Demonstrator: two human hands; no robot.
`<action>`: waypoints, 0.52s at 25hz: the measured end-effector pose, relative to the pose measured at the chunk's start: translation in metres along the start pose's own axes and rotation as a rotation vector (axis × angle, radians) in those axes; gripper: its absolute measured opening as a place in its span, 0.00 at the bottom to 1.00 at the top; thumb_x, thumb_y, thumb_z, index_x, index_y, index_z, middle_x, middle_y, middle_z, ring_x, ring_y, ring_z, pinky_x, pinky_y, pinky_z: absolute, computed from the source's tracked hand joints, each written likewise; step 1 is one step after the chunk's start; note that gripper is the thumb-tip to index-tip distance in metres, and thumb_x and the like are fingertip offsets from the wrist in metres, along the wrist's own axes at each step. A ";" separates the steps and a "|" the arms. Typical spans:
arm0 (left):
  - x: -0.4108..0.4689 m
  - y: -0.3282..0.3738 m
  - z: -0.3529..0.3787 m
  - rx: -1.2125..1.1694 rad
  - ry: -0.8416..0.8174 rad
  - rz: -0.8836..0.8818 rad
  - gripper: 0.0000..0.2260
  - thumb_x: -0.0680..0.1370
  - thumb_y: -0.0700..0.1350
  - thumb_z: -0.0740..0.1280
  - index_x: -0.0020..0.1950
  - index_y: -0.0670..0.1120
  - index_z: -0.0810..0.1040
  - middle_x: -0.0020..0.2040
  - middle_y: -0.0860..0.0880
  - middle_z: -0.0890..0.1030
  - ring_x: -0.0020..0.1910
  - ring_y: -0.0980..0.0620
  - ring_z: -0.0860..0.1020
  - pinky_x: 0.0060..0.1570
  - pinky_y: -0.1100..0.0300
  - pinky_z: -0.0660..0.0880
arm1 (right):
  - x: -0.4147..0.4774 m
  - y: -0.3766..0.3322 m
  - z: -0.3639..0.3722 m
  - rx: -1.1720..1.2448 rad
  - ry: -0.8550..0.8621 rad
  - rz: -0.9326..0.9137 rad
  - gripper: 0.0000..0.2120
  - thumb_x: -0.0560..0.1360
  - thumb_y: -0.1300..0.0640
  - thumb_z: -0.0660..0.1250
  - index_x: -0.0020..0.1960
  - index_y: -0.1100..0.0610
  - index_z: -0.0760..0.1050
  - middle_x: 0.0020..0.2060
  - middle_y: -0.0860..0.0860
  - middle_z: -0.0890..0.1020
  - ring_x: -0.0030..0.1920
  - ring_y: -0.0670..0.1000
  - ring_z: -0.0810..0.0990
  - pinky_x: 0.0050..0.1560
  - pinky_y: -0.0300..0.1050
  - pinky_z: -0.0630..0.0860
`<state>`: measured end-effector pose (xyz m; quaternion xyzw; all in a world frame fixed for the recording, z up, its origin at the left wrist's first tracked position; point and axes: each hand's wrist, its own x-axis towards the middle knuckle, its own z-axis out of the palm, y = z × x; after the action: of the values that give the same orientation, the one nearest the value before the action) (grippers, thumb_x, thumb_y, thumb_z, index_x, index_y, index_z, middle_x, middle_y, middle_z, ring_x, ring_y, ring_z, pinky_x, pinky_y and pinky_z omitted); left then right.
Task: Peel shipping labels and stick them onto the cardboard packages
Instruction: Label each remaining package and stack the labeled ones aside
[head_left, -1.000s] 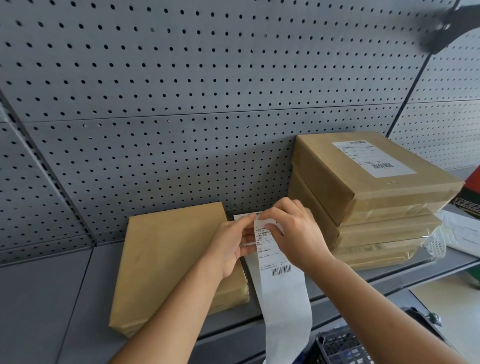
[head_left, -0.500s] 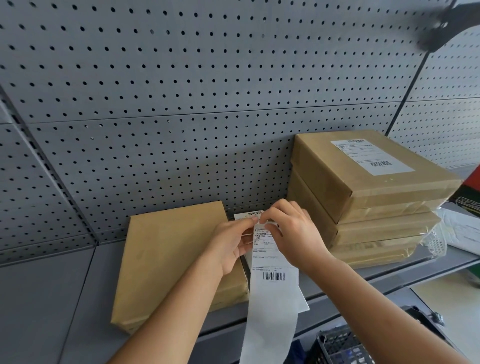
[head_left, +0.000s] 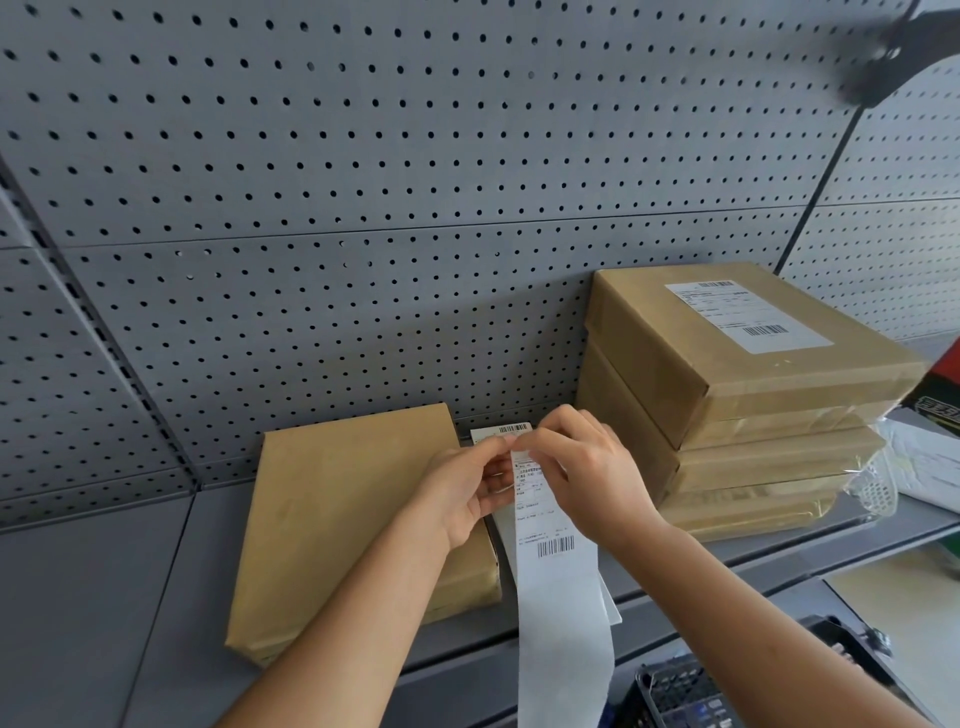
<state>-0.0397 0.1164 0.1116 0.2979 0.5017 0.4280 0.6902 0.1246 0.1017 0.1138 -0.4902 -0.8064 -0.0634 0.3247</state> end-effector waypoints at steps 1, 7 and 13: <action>0.001 -0.001 0.000 0.007 0.010 0.002 0.06 0.80 0.43 0.72 0.45 0.42 0.84 0.31 0.49 0.85 0.31 0.53 0.83 0.37 0.56 0.81 | 0.000 0.001 0.000 0.002 0.003 -0.006 0.11 0.76 0.65 0.69 0.52 0.51 0.83 0.42 0.49 0.76 0.42 0.51 0.74 0.43 0.46 0.73; 0.004 -0.003 0.001 0.052 0.028 0.018 0.08 0.79 0.44 0.72 0.43 0.41 0.83 0.31 0.48 0.83 0.31 0.51 0.83 0.35 0.57 0.83 | -0.002 0.003 0.004 0.037 0.005 -0.013 0.10 0.76 0.65 0.69 0.52 0.52 0.83 0.42 0.49 0.76 0.41 0.51 0.75 0.43 0.48 0.76; 0.005 -0.005 0.000 0.037 -0.029 0.025 0.11 0.81 0.46 0.70 0.54 0.40 0.85 0.41 0.44 0.87 0.40 0.49 0.84 0.48 0.54 0.82 | -0.003 0.007 0.006 0.096 -0.055 -0.029 0.10 0.77 0.62 0.68 0.57 0.53 0.81 0.46 0.49 0.77 0.46 0.51 0.76 0.46 0.47 0.77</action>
<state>-0.0380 0.1186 0.1052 0.3229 0.4956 0.4228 0.6865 0.1284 0.1056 0.1061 -0.4640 -0.8241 -0.0155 0.3246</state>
